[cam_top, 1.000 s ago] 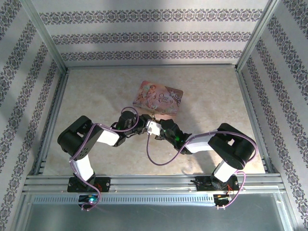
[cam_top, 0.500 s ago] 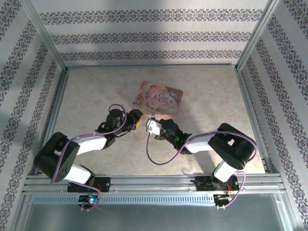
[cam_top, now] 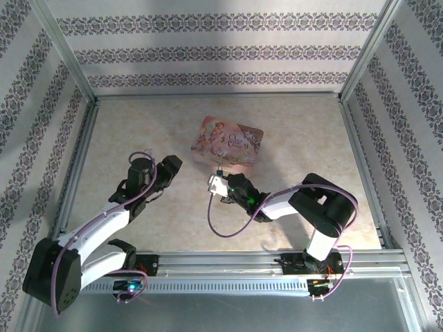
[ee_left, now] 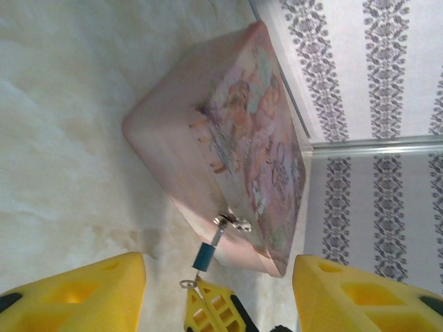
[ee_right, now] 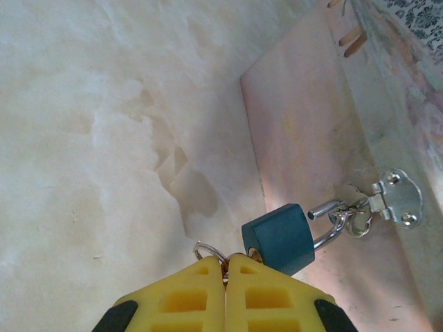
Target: Unlock a padlock with a key
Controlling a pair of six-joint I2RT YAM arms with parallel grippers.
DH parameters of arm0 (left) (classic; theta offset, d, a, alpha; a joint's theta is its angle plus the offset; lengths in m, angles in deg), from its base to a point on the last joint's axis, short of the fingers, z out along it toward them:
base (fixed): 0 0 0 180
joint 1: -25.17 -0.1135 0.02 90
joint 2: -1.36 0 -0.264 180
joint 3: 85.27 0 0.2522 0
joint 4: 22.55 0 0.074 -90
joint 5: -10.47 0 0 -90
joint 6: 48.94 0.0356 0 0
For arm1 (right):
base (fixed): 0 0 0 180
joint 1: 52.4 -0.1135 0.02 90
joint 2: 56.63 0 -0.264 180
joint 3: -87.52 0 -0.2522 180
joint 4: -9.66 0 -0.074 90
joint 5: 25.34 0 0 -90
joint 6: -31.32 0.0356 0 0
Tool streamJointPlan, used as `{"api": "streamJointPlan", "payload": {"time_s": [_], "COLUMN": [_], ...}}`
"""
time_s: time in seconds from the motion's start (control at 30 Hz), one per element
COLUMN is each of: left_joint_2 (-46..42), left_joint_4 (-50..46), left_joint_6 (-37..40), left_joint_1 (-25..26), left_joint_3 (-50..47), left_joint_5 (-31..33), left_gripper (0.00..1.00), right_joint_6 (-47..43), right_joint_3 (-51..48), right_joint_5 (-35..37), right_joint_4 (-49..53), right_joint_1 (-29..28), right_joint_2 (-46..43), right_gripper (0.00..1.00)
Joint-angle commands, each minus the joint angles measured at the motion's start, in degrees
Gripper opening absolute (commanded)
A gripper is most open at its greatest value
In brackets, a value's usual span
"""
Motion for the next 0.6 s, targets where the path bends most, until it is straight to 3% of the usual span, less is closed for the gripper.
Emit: {"api": "streamJointPlan", "payload": {"time_s": [0.0,0.33,0.57], "left_joint_2": [-3.17,-6.4,1.58], "left_joint_4": [-10.01,-15.81,-14.56], "left_joint_6": [6.29,12.48,19.56], "left_joint_1": [-1.77,-4.71,-9.09], "left_joint_3": [2.51,6.02,11.7], "left_joint_5": [2.29,4.63,-3.51], "left_gripper": [0.59,0.66,0.75], "right_joint_6": [0.77,1.43,6.29], "right_joint_3": [0.58,0.14,-2.07], "right_joint_5": [-0.54,-0.19,0.1], "right_joint_4": [1.55,1.24,5.46], "right_joint_1": [-0.69,-0.78,-0.53], "right_joint_2": [2.17,1.79,-8.75], "right_gripper": [0.07,0.18,0.3]}}
